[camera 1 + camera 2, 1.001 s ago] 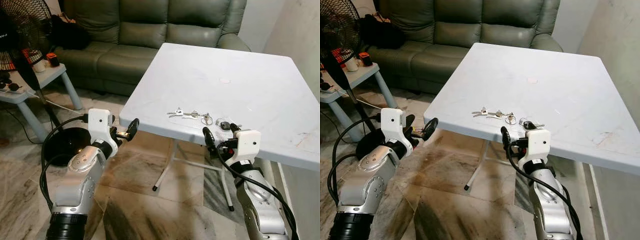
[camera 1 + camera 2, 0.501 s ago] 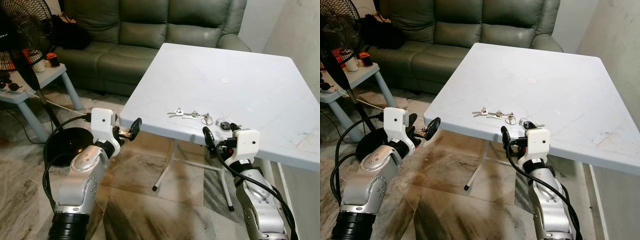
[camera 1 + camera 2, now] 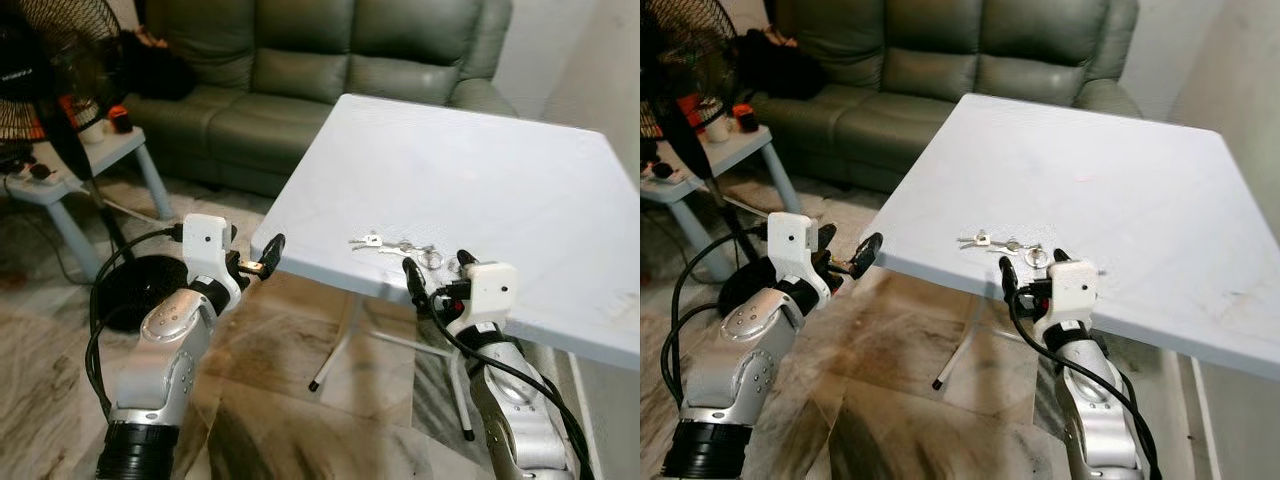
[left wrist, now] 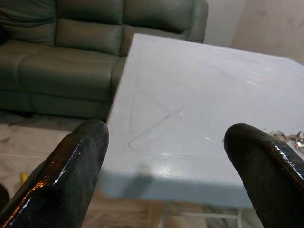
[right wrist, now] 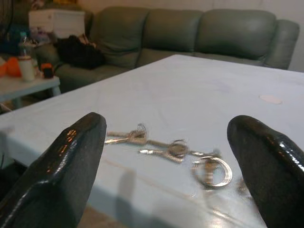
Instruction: Hang keys on a hook
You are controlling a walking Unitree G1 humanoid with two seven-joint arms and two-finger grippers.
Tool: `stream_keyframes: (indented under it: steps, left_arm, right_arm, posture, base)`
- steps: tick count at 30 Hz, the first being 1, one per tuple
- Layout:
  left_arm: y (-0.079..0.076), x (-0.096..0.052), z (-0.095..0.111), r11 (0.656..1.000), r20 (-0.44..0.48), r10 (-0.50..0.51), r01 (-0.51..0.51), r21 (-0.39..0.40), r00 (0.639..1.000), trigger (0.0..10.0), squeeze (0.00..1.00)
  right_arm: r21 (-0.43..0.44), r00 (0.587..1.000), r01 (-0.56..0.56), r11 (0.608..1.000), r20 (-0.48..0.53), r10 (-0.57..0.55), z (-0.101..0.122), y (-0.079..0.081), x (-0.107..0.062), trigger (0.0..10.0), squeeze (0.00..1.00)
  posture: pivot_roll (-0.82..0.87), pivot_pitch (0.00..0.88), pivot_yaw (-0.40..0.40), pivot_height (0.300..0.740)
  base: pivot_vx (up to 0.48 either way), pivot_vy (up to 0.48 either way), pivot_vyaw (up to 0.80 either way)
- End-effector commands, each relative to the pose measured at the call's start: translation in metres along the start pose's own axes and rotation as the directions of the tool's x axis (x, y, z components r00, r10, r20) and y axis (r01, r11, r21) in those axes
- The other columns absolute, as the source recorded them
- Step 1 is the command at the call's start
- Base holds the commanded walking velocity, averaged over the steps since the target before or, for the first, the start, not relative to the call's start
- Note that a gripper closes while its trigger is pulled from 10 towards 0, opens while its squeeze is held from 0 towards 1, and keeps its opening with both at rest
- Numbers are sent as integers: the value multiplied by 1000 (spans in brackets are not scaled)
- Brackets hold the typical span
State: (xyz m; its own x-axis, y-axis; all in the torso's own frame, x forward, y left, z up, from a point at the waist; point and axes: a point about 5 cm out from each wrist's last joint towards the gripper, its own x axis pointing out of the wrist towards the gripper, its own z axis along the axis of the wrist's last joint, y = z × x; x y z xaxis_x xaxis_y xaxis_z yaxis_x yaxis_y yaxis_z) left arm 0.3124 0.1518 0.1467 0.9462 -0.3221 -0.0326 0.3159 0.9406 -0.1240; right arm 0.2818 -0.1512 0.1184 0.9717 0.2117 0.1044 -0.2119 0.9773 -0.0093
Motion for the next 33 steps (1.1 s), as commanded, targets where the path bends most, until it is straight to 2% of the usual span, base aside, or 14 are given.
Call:
stream_keyframes:
  steps: [1, 11, 16, 23, 27, 33]
  left_arm:
    - [-11, 5, 3, 999, 11, -44, 44, -2, 999, 10000, 0]
    - [-12, 5, 2, 999, 11, -45, 45, -10, 999, 10000, 0]
    - [-16, 8, 3, 1000, 29, -17, 17, 9, 999, 10000, 0]
    - [-24, 10, 1, 999, 27, -44, 44, 1, 999, 10000, 0]
    - [-26, 10, 2, 999, 31, -50, 51, -4, 998, 10000, 0]
    - [-26, 9, 1, 999, 31, -53, 53, -7, 998, 10000, 0]
  right_arm:
    - [-15, 1000, 31, 999, -2, -31, 1, -11, -4, 10000, 0]
    - [-25, 1000, 24, 999, -6, -24, 0, -10, -5, 10000, 0]
    - [-33, 1000, 3, 999, -11, -4, 0, -12, -2, 10000, 0]
    - [-73, 999, -20, 997, -33, 18, 1, -16, 3, 10000, 0]
    - [-106, 995, -89, 990, -47, 84, 2, -15, 10, 10000, 0]
    - [-123, 992, -121, 985, -57, 115, 3, -15, 14, 10000, 0]
  posture:
    - [119, 0, -27, 740]
    - [119, 0, -28, 740]
    - [122, 0, -36, 740]
    - [122, 0, -37, 740]
    - [122, 2, -38, 740]
    - [129, 12, -45, 740]
  base:
    - [345, 0, 0]
    - [339, 0, 0]
    - [0, 0, 0]
    - [0, 0, 0]
    - [0, 0, 0]
    - [0, 0, 0]
